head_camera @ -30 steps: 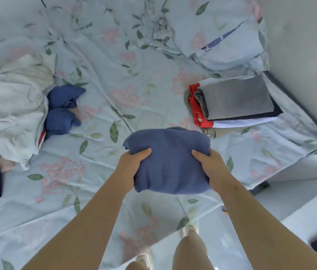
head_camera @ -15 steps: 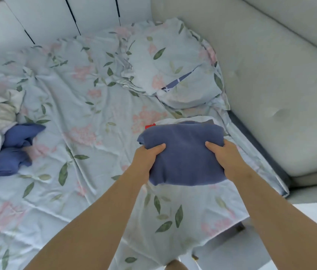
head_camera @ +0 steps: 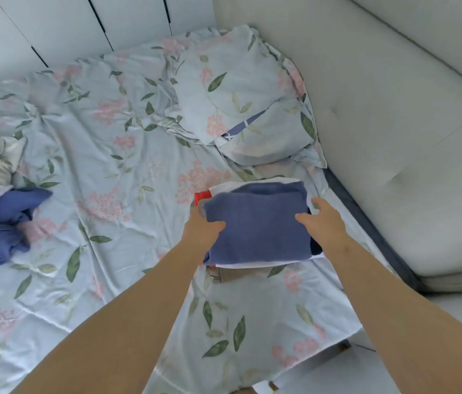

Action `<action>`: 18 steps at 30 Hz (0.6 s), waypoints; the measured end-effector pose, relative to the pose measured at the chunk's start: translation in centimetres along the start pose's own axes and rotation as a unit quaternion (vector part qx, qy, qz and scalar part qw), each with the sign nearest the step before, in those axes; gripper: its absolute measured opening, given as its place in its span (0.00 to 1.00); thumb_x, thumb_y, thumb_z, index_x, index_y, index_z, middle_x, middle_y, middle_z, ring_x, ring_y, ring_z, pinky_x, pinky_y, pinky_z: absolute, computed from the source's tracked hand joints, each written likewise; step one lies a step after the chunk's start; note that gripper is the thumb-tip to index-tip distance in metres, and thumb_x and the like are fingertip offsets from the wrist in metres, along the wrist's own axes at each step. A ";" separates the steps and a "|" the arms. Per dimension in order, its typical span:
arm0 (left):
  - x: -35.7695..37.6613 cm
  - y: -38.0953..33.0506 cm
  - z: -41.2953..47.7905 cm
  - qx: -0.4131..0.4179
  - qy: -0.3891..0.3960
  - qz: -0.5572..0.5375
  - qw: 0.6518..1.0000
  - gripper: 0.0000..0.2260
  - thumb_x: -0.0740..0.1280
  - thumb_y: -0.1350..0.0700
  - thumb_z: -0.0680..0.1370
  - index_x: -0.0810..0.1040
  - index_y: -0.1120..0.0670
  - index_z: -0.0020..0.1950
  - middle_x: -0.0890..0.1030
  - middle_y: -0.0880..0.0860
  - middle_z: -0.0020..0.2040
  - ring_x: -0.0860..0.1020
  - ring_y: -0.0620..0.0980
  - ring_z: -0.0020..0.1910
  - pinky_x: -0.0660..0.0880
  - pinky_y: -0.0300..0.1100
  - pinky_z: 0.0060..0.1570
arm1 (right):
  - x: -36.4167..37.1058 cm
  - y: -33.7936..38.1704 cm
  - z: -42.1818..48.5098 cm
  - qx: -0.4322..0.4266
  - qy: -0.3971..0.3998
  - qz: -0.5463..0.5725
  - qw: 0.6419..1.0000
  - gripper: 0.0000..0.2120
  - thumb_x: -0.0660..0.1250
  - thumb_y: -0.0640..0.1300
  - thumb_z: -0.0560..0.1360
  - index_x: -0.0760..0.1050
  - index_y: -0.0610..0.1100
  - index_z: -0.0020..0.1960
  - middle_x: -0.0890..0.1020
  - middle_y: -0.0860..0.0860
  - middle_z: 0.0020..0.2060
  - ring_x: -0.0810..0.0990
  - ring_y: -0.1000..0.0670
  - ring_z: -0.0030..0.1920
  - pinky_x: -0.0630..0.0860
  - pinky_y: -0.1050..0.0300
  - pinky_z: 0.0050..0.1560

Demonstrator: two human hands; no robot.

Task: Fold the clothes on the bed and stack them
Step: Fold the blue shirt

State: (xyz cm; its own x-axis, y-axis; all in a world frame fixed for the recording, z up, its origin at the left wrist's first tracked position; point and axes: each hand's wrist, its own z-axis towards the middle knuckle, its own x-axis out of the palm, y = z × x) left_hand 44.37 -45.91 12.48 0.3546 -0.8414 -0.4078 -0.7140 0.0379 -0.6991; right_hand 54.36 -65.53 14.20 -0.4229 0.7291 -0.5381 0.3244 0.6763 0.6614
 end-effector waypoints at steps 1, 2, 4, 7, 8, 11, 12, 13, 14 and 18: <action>-0.1 0.4 -0.2 -0.001 0.003 0.037 0.999 0.28 0.65 0.58 0.78 0.57 0.54 0.75 0.70 0.56 0.65 0.73 0.59 0.61 0.71 0.46 0.57 | 0.5 -0.3 -0.1 -0.004 0.000 -0.015 1.000 0.27 0.64 0.44 0.76 0.62 0.47 0.73 0.69 0.46 0.69 0.72 0.41 0.64 0.72 0.46 0.61; -0.3 0.7 -0.5 0.004 0.005 0.086 0.996 0.27 0.64 0.57 0.78 0.57 0.54 0.75 0.70 0.57 0.66 0.72 0.61 0.62 0.71 0.49 0.61 | 1.0 -0.4 -0.5 -0.013 0.005 -0.028 1.000 0.27 0.65 0.44 0.76 0.63 0.48 0.73 0.69 0.47 0.69 0.71 0.42 0.64 0.72 0.46 0.61; -0.9 1.5 -1.1 0.028 0.001 0.176 0.984 0.25 0.63 0.56 0.78 0.60 0.53 0.74 0.71 0.58 0.66 0.73 0.60 0.61 0.71 0.54 0.62 | 2.3 -0.3 -1.3 -0.037 0.025 -0.064 0.997 0.26 0.65 0.45 0.76 0.64 0.47 0.73 0.69 0.47 0.69 0.71 0.42 0.65 0.72 0.48 0.60; -2.6 2.3 -2.5 0.056 -0.024 0.295 0.954 0.22 0.61 0.55 0.77 0.63 0.50 0.71 0.70 0.55 0.65 0.71 0.57 0.62 0.70 0.50 0.61 | 4.6 0.9 -3.0 -0.068 0.054 -0.123 0.989 0.26 0.65 0.47 0.76 0.64 0.48 0.72 0.69 0.48 0.68 0.70 0.41 0.64 0.71 0.47 0.61; -3.4 2.5 -3.0 0.067 -0.034 0.322 0.944 0.21 0.61 0.54 0.78 0.63 0.50 0.71 0.70 0.54 0.66 0.70 0.57 0.63 0.69 0.49 0.60 | 5.3 1.6 -3.7 -0.083 0.058 -0.143 0.985 0.25 0.65 0.47 0.76 0.65 0.48 0.72 0.70 0.48 0.68 0.70 0.41 0.64 0.71 0.47 0.61; -6.7 3.0 -4.9 0.106 -0.066 0.358 0.925 0.20 0.60 0.53 0.79 0.64 0.50 0.71 0.69 0.53 0.67 0.69 0.55 0.64 0.66 0.48 0.61 | 7.6 4.2 -6.2 -0.138 0.062 -0.191 0.970 0.25 0.64 0.48 0.76 0.65 0.50 0.71 0.71 0.49 0.67 0.71 0.42 0.63 0.72 0.49 0.57; -8.1 3.3 -5.5 0.114 -0.074 0.362 0.922 0.21 0.60 0.52 0.79 0.63 0.50 0.71 0.68 0.52 0.68 0.69 0.55 0.65 0.66 0.48 0.61 | 8.5 5.2 -7.3 -0.153 0.068 -0.199 0.966 0.24 0.64 0.48 0.76 0.65 0.50 0.71 0.72 0.49 0.66 0.72 0.43 0.62 0.73 0.49 0.55; -9.6 3.6 -6.2 0.121 -0.082 0.363 0.920 0.21 0.60 0.52 0.79 0.63 0.49 0.72 0.68 0.52 0.69 0.68 0.54 0.65 0.66 0.48 0.62 | 9.4 6.3 -8.4 -0.167 0.073 -0.205 0.962 0.24 0.63 0.48 0.76 0.65 0.50 0.71 0.73 0.49 0.64 0.73 0.43 0.61 0.73 0.50 0.53; -11.2 4.0 -6.9 0.127 -0.090 0.362 0.919 0.22 0.60 0.52 0.79 0.62 0.49 0.72 0.67 0.52 0.69 0.68 0.54 0.66 0.65 0.48 0.62 | 10.5 7.5 -9.7 -0.180 0.076 -0.210 0.958 0.22 0.63 0.48 0.76 0.66 0.50 0.70 0.75 0.49 0.62 0.74 0.43 0.59 0.73 0.52 0.49; -18.5 6.8 -10.0 0.137 -0.133 0.365 0.911 0.21 0.59 0.50 0.80 0.61 0.48 0.73 0.66 0.50 0.71 0.66 0.53 0.67 0.64 0.47 0.64 | 16.3 11.7 -15.5 -0.251 0.101 -0.209 0.940 0.12 0.62 0.46 0.74 0.71 0.55 0.57 0.75 0.52 0.50 0.76 0.50 0.47 0.67 0.58 0.42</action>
State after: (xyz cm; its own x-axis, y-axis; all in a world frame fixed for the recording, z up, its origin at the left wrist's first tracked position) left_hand 26.91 -35.48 21.19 0.0053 -0.3797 -0.9251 -0.6532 0.6991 -0.2907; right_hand 38.18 -47.40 21.24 -0.5927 0.3420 -0.7292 -0.3248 0.7271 0.6049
